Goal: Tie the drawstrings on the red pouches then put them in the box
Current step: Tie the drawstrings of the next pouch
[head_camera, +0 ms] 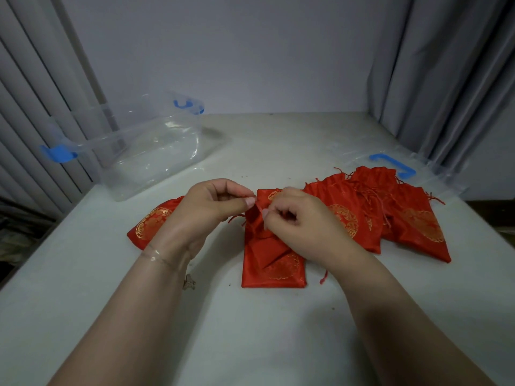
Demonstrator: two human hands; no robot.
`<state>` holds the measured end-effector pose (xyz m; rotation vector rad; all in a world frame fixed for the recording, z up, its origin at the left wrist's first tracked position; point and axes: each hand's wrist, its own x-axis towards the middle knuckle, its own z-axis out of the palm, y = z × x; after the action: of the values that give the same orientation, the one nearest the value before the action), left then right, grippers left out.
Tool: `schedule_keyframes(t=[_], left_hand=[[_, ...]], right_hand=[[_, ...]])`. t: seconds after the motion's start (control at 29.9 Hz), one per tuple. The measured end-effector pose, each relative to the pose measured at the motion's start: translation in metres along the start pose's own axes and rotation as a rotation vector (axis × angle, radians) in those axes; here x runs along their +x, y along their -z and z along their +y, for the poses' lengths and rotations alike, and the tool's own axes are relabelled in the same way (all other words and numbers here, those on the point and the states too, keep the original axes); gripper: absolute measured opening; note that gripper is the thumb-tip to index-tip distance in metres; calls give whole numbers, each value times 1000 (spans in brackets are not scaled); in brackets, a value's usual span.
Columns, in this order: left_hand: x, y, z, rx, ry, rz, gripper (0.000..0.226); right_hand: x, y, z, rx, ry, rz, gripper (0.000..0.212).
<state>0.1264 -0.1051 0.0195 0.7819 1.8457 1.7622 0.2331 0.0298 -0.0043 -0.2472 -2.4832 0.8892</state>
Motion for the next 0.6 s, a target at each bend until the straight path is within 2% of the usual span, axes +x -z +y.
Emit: schedule_keyframes(t=[0.1, 0.13, 0.2, 0.23, 0.3, 0.37, 0.47, 0.6], left_hand=[[-1, 0, -1, 31, -55, -56, 17], [-1, -1, -2, 29, -74, -78, 19], [-2, -3, -2, 1, -107, -105, 20], [-2, -4, -2, -9, -122, -106, 21], [-2, -5, -2, -14, -145, -95, 21], [-2, -6, -3, 21, -166, -68, 22], [0, -4, -6, 205, -214, 13, 21], [1, -6, -8, 378, -264, 55, 25]], right_hand=[[2, 2, -1, 189, -26, 153, 9], [3, 3, -2, 288, -52, 122, 8], [2, 3, -4, 409, -137, -45, 16], [2, 3, -6, 392, -160, -118, 13], [1, 2, -9, 310, -155, -145, 16], [1, 1, -8, 250, -130, -100, 21], [0, 0, -6, 148, -65, -38, 20], [1, -1, -4, -107, 43, 57, 18]])
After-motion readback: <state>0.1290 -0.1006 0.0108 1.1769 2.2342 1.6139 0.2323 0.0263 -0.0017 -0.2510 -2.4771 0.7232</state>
